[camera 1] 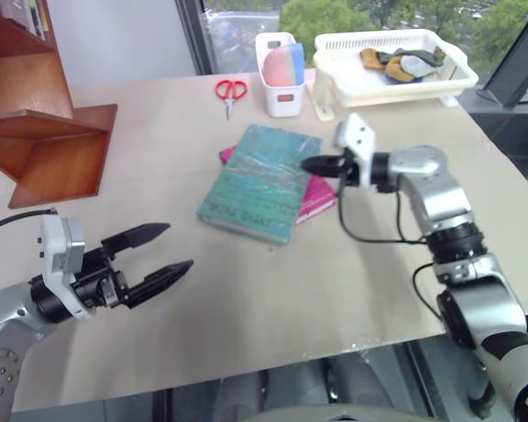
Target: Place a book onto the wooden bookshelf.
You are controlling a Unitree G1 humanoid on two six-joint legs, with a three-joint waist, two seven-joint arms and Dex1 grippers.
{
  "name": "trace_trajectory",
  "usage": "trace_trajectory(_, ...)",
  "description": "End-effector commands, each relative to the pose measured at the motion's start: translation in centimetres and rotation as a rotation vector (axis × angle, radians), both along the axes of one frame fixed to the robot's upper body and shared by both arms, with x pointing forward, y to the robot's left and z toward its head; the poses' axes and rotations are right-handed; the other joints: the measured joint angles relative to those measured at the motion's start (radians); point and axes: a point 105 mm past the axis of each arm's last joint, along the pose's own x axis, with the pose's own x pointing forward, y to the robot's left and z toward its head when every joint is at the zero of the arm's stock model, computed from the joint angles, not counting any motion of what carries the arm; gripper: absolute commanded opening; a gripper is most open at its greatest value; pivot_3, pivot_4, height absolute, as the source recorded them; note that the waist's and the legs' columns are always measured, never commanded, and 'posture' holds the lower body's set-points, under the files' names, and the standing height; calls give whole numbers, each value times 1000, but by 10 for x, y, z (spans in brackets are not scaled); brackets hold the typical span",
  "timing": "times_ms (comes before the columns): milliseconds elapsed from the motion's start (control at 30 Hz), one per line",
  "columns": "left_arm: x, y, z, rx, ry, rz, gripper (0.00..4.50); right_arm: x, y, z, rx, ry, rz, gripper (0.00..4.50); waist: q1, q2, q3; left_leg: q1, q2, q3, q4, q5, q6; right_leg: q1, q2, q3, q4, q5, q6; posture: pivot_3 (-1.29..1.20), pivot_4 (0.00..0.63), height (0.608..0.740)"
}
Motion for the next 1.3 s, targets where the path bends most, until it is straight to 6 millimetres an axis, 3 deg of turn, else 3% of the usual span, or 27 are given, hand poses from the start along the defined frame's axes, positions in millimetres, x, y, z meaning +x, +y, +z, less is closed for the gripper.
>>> trace_trajectory(33, -1, -1, 3, 20, -21, -15, 4500, -8, 15, -11, -67, -18, 42, 80, 8, -1, 0, 0, 0, 0, 1, 0, 0, 1, 0, 0, 0, 0, 0, 0, 150, 740)
trace_trajectory(167, -5, -2, 0, 18, -19, -7, 4500, -11, 23, -33, -170, -7, 89, 80, 16, -1, -1, -1, -1, 0, 3, 0, 0, 1, -2, -1, -1, 0, 0, 0, 150, 740)
trace_trajectory(267, -7, -4, -1, 12, -21, 6, 4500, -7, 14, -54, -290, -19, 99, 80, 22, -1, -1, -1, -1, -1, 3, 0, 0, 1, -1, -2, 0, 0, 0, 0, 150, 740)
trace_trajectory(400, -12, -5, -4, 3, -19, 29, 4500, -5, -2, -63, -363, -25, 111, 80, 25, -2, -1, 0, -1, -1, 3, 0, 0, 2, -1, -2, 0, 0, 0, 0, 150, 740)
trace_trajectory(1000, 2, -6, -1, -24, -34, 47, 4500, 18, -47, -57, -412, -49, -8, 80, 33, -3, -2, 1, 0, -2, 10, 0, 0, 5, -1, -3, 0, 0, 0, 0, 150, 740)
trace_trajectory(1100, 4, -6, 0, -24, -36, 44, 4500, 15, -45, -43, -334, -37, 3, 80, 32, -3, -2, 1, 0, -2, 10, 0, 0, 5, -1, -3, 0, 0, 0, 0, 150, 740)
trace_trajectory(1300, 7, -8, 2, -30, -41, 42, 4500, -2, -21, -3, -147, 11, 62, 80, 27, -3, -1, -1, 0, -2, 9, 0, 0, 4, -1, -3, 0, 0, 0, 0, 150, 740)
